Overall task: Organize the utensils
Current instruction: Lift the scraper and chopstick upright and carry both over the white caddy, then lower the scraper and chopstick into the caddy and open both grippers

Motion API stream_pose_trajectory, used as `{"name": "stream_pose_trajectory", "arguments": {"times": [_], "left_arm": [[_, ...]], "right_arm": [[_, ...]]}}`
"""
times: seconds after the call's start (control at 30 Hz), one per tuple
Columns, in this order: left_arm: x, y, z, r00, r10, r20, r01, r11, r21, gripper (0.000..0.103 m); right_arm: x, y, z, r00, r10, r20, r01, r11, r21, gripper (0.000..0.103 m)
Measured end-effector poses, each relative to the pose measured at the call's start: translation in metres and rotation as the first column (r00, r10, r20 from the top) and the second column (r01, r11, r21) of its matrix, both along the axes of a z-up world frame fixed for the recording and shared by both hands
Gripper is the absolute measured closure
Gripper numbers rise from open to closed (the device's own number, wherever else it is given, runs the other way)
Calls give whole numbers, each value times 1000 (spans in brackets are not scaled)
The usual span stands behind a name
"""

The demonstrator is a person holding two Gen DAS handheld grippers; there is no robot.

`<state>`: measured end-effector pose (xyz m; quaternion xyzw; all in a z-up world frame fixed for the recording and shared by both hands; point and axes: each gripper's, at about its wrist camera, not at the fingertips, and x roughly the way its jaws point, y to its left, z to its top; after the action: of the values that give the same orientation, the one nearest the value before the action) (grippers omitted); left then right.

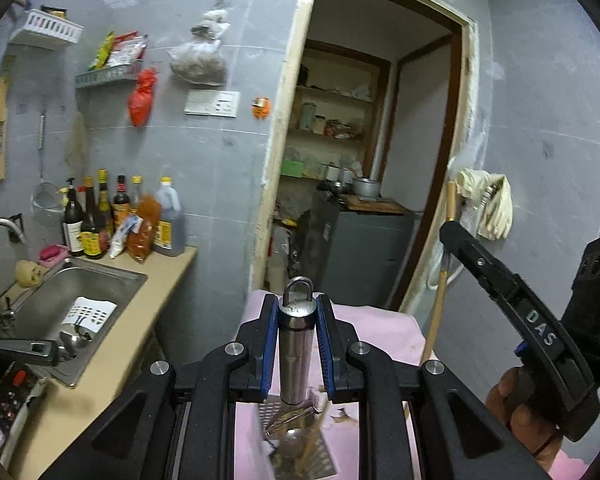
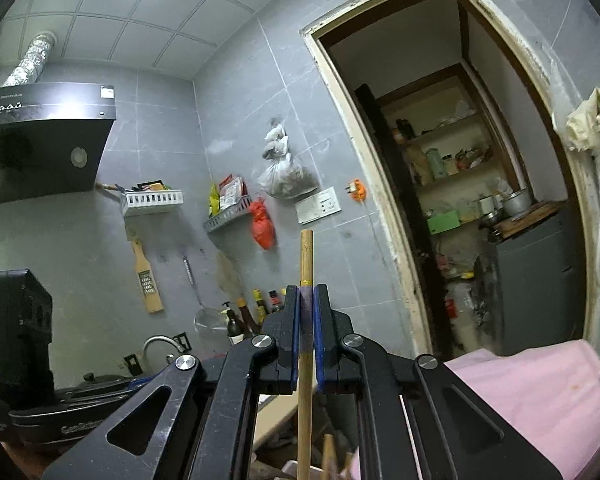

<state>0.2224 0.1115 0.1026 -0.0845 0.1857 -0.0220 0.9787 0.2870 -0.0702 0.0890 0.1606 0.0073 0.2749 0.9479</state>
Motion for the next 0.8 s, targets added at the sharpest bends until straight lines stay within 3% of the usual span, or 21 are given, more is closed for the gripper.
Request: {"name": "stream_pose_trajectory", "arguments": {"times": [0.2,0.37,0.6,0.8], "left_arm": [[1,21,-18,1000,-7,-28,6,999,-46,85],[1,19,-19,1000,-26,-6,25,999,-38,85],[4,13,-16,997,-73,3,73,995,-68,85],[14,7,-31,994,-92,-60,88,994,-65,85]], "right_arm": [[20,29,-25,1000,-16,-26,15,1000,-21,97],[32,41,-56,996,-42,-74,37,996,-76,97],[37,34,-71,992,-70,-107,60,994,-91,97],[41,28,-80,989,-79,-126,68,994,-86,97]]}}
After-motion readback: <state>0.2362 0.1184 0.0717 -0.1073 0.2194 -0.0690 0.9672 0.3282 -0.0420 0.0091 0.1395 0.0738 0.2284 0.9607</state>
